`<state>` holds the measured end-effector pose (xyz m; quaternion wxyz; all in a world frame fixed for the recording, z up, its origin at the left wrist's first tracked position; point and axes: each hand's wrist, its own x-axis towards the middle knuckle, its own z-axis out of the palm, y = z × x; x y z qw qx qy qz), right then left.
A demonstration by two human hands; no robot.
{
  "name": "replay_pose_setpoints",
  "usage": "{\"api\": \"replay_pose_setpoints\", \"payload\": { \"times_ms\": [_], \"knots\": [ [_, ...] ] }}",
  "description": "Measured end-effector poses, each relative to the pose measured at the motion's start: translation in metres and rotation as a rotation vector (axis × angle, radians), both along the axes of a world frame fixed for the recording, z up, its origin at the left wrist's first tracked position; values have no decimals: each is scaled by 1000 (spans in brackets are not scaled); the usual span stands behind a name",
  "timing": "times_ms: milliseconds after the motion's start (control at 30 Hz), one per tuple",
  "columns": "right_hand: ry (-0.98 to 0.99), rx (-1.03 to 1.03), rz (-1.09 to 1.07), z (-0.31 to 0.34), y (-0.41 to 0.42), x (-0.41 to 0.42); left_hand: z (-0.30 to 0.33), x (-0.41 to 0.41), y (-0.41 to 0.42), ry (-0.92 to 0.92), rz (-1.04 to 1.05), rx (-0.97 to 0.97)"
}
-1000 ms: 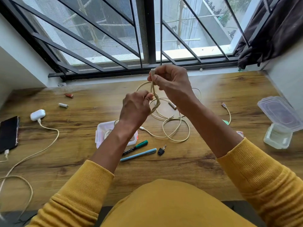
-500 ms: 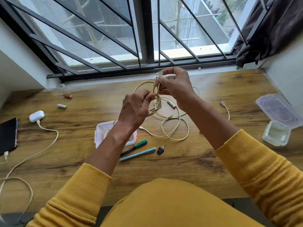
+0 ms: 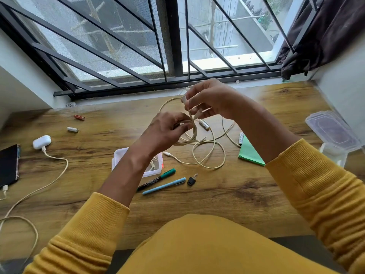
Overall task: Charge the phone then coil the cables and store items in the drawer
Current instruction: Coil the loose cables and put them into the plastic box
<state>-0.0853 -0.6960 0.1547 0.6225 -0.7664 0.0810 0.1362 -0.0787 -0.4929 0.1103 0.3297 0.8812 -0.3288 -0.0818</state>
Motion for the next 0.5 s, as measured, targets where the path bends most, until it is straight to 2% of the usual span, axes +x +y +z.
{"api": "replay_pose_setpoints", "payload": {
  "times_ms": [100,233,400,500],
  "knots": [
    [-112,-200,-16,0,13,-1,-3,2,-6,7,120,42],
    [-342,-376,-51,-8,30,-2,-6,3,-13,51,302,-37],
    [-452,-415,-24,-14,39,-4,-4,5,-10,150,358,-184],
    [-465,-304,-43,-17,37,-4,-7,7,-4,214,352,-260]
  ]
}}
